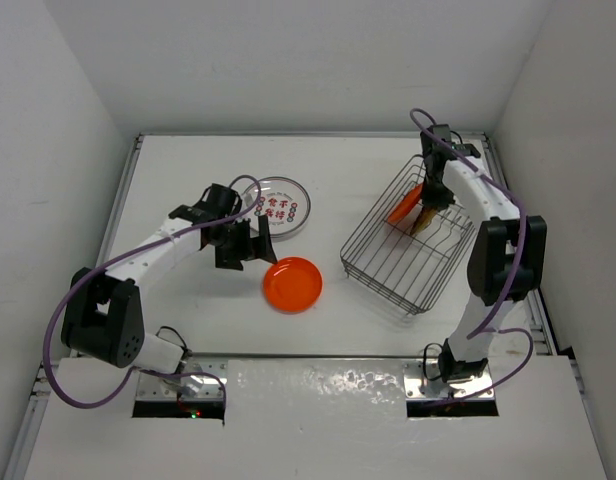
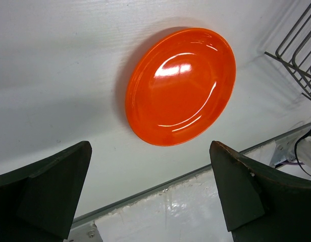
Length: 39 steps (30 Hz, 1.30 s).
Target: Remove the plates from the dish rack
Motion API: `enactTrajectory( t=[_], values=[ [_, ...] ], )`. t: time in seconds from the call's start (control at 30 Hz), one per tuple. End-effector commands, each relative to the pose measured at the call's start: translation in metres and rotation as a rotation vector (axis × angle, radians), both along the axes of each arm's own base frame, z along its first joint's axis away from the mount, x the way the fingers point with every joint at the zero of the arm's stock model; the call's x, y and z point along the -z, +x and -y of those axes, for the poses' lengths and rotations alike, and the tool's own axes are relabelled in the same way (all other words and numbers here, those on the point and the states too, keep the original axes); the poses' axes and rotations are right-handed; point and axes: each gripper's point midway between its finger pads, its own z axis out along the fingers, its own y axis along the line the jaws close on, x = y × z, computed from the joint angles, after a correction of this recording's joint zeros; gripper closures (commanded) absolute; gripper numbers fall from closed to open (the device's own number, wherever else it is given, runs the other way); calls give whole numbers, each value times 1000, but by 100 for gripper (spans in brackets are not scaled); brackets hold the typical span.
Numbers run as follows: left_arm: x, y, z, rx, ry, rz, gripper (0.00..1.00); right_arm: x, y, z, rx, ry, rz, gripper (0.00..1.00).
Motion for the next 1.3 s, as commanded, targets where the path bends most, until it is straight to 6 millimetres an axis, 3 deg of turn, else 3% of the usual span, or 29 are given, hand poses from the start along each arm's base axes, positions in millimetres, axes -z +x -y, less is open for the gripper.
enactTrajectory(
  t=[0.0, 0.17, 0.27, 0.47, 0.5, 0.63, 0.67, 0.7, 0.73, 0.77, 0.8, 0.83, 0.87, 0.9, 0.93, 1.0, 1.03, 1.07, 1.1, 1.13, 1.2, 1.23, 1.27],
  values=[
    [-21, 13, 6, 12, -26, 75, 0, -27, 2, -3, -10, 16, 39, 95],
    [-31, 20, 10, 3, -47, 98, 0, -54, -3, 3, 11, 4, 50, 99],
    [-54, 34, 18, -8, -89, 151, 0, -79, -6, 7, 21, -10, 78, 99],
    [-120, 72, 43, -8, -223, 293, 0, -147, -5, 20, 31, -73, 170, 99],
    [-141, 81, 50, 3, -263, 343, 0, -166, -3, 20, 30, -77, 211, 99],
    [-198, 91, 82, 98, -479, 438, 0, -198, -10, 15, -35, -59, 276, 100],
    [-213, 83, 94, 143, -576, 418, 0, -202, -3, -4, -108, 36, 323, 100],
    [-233, 84, 103, 204, -658, 474, 0, -202, -9, -18, -180, 93, 344, 100],
    [-249, 87, 109, 213, -713, 514, 0, -211, 0, -53, -303, 250, 419, 100],
    [-255, 88, 111, 224, -736, 525, 0, -213, -2, -72, -370, 339, 443, 100],
    [-259, 89, 113, 230, -754, 530, 0, -203, -7, -90, -424, 432, 431, 100],
    [-256, 92, 116, 236, -763, 521, 0, -213, -13, -108, -453, 531, 463, 100],
    [-258, 96, 116, 230, -761, 526, 0, -209, -16, -126, -490, 621, 464, 100],
    [-252, 100, 118, 228, -759, 506, 0, -227, -13, -143, -525, 695, 549, 100],
    [-252, 102, 120, 230, -763, 508, 0, -213, -24, -163, -572, 815, 516, 100],
    [-246, 107, 121, 217, -752, 504, 0, -227, -35, -187, -568, 1000, 557, 100],
    [-244, 109, 121, 211, -743, 500, 0, -249, -28, -197, -631, 1056, 664, 100],
    [-240, 111, 120, 199, -730, 497, 1, -237, -32, -203, -619, 1107, 639, 100],
    [-236, 114, 119, 192, -714, 493, 3, -243, -33, -210, -624, 1147, 663, 100],
    [-233, 115, 120, 192, -712, 488, 6, -244, -33, -214, -628, 1158, 662, 100],
    [-230, 116, 120, 189, -713, 478, 23, -243, -36, -227, -649, 1176, 641, 100],
    [-229, 117, 120, 188, -712, 482, 34, -242, -35, -232, -656, 1185, 635, 100],
    [-227, 117, 120, 182, -708, 477, 56, -240, -36, -236, -659, 1193, 628, 100]
  ],
)
